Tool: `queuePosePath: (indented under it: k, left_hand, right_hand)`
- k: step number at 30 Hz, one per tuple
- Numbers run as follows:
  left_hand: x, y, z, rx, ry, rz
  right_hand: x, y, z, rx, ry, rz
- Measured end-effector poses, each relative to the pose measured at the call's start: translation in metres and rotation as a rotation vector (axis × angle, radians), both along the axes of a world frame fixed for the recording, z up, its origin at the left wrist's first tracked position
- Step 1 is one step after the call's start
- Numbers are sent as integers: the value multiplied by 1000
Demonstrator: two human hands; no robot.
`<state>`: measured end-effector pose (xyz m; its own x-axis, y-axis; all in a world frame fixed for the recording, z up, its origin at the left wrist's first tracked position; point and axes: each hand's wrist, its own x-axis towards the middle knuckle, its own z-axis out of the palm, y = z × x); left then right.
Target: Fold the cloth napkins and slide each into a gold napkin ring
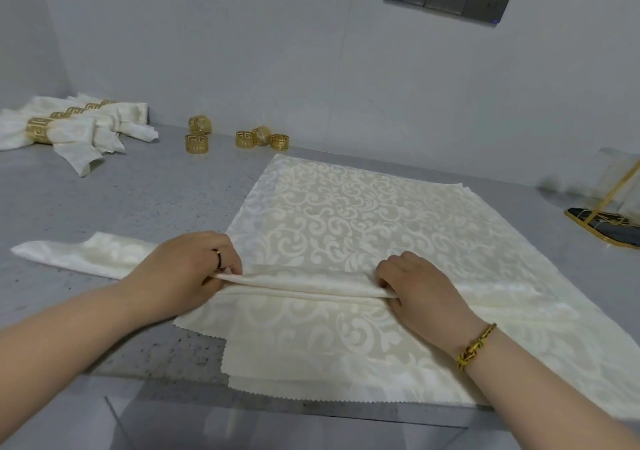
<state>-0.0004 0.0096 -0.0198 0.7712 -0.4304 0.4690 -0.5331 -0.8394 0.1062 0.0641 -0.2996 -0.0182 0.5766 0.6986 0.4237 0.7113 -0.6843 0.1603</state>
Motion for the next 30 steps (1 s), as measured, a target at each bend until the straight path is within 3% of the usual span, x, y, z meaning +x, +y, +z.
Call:
queuePosePath:
  k: [4,6,9,10,13,15,17,19,23,30]
  left_hand:
    - [-4,11,-5,-62,70,16]
    - [-9,11,-1,-95,241,79]
    - [-13,-4,12,-95,307,225]
    - [-11,-12,17,-47,301,318]
    - [-2,-40,25,208,258,523]
    - [1,-52,21,179,237,525]
    - [2,-58,9,137,198,508]
    - [0,-59,-4,148,196,505]
    - [2,-55,-10,105,256,521]
    - [-1,-48,2,37,359,504]
  right_hand:
    - [1,-8,4,39,126,55]
    - [-4,-15,3,103,264,75]
    - [-22,-16,21,120,550,-74]
    - [-26,-13,26,104,559,-131]
    - [-28,11,38,-61,332,-353]
    - [-30,42,34,-155,215,-537]
    - [-32,71,34,-70,67,-596]
    - [-31,93,30,95,4,-399]
    - [-37,126,22,228,625,18]
    - [-32,125,3,433,709,31]
